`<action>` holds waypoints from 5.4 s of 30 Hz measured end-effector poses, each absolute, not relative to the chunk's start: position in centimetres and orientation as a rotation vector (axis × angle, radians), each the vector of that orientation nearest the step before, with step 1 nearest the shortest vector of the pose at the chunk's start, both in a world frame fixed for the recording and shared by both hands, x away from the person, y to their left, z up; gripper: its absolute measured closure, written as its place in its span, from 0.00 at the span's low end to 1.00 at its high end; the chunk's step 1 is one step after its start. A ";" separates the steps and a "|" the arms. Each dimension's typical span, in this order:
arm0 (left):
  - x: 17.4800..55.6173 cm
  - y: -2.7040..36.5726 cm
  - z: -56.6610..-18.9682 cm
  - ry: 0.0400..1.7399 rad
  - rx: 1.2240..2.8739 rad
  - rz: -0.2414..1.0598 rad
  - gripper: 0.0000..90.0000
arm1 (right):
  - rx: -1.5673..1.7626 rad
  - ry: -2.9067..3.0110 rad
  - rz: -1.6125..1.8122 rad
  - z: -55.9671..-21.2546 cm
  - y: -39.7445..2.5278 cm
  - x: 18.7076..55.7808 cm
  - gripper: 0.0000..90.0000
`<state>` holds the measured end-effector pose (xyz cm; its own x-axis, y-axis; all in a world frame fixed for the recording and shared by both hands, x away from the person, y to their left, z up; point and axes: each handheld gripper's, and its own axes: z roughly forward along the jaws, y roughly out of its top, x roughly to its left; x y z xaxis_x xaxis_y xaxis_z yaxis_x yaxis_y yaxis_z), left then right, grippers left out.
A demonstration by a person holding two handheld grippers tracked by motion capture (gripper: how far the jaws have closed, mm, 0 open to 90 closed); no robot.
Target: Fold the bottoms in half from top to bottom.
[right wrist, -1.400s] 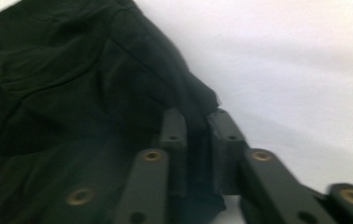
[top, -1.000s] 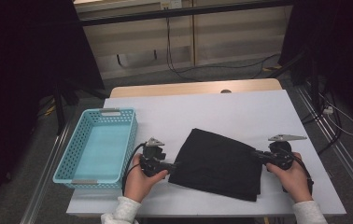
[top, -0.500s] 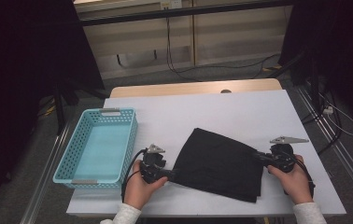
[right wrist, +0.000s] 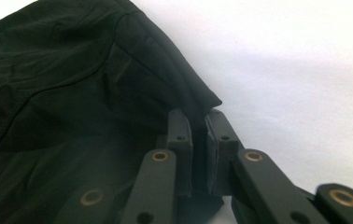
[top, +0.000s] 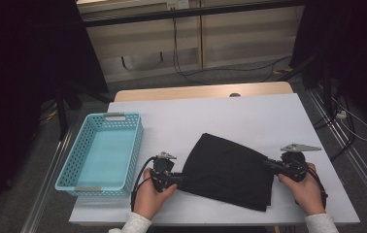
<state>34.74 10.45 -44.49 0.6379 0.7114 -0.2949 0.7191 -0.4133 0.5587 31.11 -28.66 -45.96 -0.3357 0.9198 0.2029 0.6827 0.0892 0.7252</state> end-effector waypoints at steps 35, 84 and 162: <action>39.1 13.2 -43.5 1.213 2.259 -0.151 0.96 | 1.516 2.143 1.074 -45.4 -26.9 29.4 0.76; 38.7 13.2 -42.9 1.153 2.136 0.061 0.22 | 1.485 2.227 1.142 -45.1 -19.9 41.6 0.94; 42.8 8.4 -42.6 1.232 2.193 -0.078 0.96 | 1.549 2.061 0.993 -46.3 -26.2 29.8 0.61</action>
